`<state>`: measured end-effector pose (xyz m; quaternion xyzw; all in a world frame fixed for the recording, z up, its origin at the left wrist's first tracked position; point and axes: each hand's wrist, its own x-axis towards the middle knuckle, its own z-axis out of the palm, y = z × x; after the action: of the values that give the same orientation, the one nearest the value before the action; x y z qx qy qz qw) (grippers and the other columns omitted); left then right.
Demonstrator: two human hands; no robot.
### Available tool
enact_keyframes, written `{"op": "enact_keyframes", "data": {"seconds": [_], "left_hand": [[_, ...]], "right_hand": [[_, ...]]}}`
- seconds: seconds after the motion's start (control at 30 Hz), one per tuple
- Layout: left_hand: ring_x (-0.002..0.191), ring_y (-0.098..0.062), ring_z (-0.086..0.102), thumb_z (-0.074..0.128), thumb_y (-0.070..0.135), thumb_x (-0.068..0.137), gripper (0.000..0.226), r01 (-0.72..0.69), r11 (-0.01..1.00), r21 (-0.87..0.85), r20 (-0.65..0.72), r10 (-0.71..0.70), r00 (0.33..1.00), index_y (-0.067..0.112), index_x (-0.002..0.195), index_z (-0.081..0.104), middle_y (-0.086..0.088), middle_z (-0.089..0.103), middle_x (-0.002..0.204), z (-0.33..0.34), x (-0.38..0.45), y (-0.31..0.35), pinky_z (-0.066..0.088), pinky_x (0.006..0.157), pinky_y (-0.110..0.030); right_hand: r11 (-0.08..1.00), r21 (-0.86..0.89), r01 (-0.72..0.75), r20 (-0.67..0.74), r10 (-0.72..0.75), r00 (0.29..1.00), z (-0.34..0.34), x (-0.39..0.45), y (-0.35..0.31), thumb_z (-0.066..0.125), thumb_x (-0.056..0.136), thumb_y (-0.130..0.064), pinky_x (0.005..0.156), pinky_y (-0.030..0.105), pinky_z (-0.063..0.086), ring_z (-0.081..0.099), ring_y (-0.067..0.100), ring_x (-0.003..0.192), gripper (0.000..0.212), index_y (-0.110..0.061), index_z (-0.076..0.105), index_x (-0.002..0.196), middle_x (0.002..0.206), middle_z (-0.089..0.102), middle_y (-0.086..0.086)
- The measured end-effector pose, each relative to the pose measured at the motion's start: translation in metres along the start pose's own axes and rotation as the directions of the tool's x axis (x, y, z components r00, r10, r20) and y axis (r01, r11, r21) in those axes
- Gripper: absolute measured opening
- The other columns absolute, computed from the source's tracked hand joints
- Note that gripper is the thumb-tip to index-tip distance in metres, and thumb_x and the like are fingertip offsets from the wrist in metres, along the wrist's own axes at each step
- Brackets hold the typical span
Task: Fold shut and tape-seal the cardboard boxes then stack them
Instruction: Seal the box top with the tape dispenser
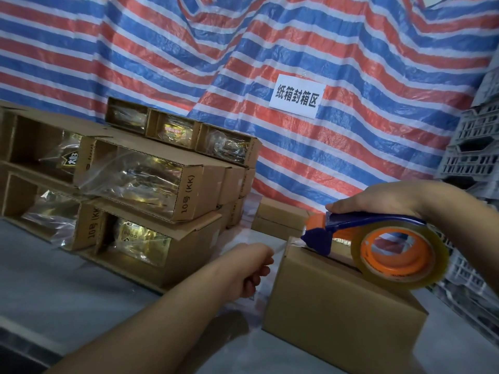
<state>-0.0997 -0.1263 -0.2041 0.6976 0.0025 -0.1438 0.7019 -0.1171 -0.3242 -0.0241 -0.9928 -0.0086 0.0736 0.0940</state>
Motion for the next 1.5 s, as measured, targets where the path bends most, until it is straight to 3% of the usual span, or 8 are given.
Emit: {"op": "enact_keyframes", "data": {"seconds": [0.23,0.57,0.67,0.87,1.1,1.23,1.33,1.5], "left_hand": [[0.052,-0.007,0.034,0.06,0.075,0.078,0.055,0.033,0.997,0.065,0.037,-0.036,0.999,0.021,0.089,0.066,0.005,0.047,0.067,0.005,-0.007,-0.003,0.028,0.039,-0.015],[0.053,-0.008,0.035,0.048,0.087,0.073,0.076,0.105,0.988,0.11,0.101,-0.116,0.988,0.016,0.096,0.063,0.001,0.049,0.077,0.003,-0.007,-0.009,0.027,0.039,-0.015],[0.055,-0.01,0.038,0.05,0.064,0.092,0.053,0.094,0.989,0.113,0.05,-0.1,0.994,0.013,0.102,0.061,0.0,0.048,0.079,0.007,-0.009,-0.007,0.03,0.042,-0.017],[0.112,-0.018,0.053,0.029,0.047,0.105,0.032,-0.366,0.928,0.069,-0.245,0.372,0.895,0.032,0.11,0.056,0.004,0.058,0.111,0.014,-0.02,0.02,0.04,0.102,-0.039],[0.074,0.006,0.039,0.026,0.048,0.106,0.034,-0.295,0.938,0.179,-0.054,0.309,0.949,0.034,0.08,0.044,0.019,0.043,0.082,0.047,-0.047,0.014,0.029,0.062,-0.017],[0.069,-0.011,0.047,0.04,0.024,0.105,0.026,-0.195,0.953,0.234,-0.205,0.244,0.948,0.012,0.118,0.058,-0.001,0.05,0.081,0.042,-0.041,0.031,0.034,0.053,-0.02],[0.106,-0.027,0.057,0.041,0.014,0.103,0.028,-0.178,0.967,0.184,-0.136,0.204,0.969,0.004,0.124,0.057,-0.017,0.059,0.12,0.039,-0.036,0.043,0.049,0.083,-0.021],[0.117,-0.025,0.056,0.062,0.033,0.091,0.032,-0.168,0.972,0.163,-0.011,0.172,0.985,0.017,0.119,0.062,-0.008,0.063,0.122,0.036,-0.029,0.04,0.042,0.106,-0.045]], "right_hand": [[0.999,-0.029,-0.03,-0.014,0.029,0.999,0.0,-0.011,-0.003,0.046,0.094,-0.065,0.048,0.013,0.049,0.071,0.006,0.06,0.047,-0.023,0.066,0.099,0.071,0.075,-0.001],[0.998,-0.042,-0.052,-0.044,0.05,0.998,0.001,-0.008,-0.007,0.047,0.094,-0.064,0.046,0.008,0.047,0.069,0.005,0.067,0.051,-0.025,0.06,0.125,0.103,0.073,0.003],[0.997,-0.057,-0.051,-0.048,0.048,0.998,0.001,-0.009,-0.007,0.046,0.095,-0.063,0.047,0.007,0.046,0.069,0.005,0.071,0.049,-0.027,0.059,0.127,0.109,0.071,0.0],[0.997,-0.067,-0.046,-0.026,0.044,0.999,0.002,-0.013,-0.009,0.045,0.095,-0.064,0.064,0.014,0.048,0.069,0.012,0.105,0.051,-0.028,0.058,0.128,0.119,0.072,0.001],[0.998,-0.017,-0.06,-0.014,0.06,0.998,0.002,-0.01,-0.007,0.049,0.093,-0.065,0.056,0.014,0.051,0.074,0.008,0.081,0.045,-0.027,0.062,0.114,0.091,0.077,-0.002],[0.998,-0.061,-0.022,-0.018,0.021,1.0,0.002,-0.007,-0.008,0.045,0.095,-0.065,0.063,0.016,0.05,0.073,0.008,0.089,0.044,-0.031,0.059,0.12,0.097,0.077,-0.005],[0.999,-0.01,-0.031,-0.009,0.031,0.999,0.001,-0.008,-0.006,0.047,0.094,-0.066,0.059,0.016,0.05,0.073,0.008,0.087,0.047,-0.031,0.059,0.123,0.099,0.077,-0.005],[0.998,0.03,-0.058,0.01,0.058,0.998,0.001,-0.009,-0.005,0.052,0.092,-0.065,0.057,0.019,0.051,0.071,0.006,0.065,0.046,-0.023,0.062,0.11,0.075,0.076,-0.004]]}}
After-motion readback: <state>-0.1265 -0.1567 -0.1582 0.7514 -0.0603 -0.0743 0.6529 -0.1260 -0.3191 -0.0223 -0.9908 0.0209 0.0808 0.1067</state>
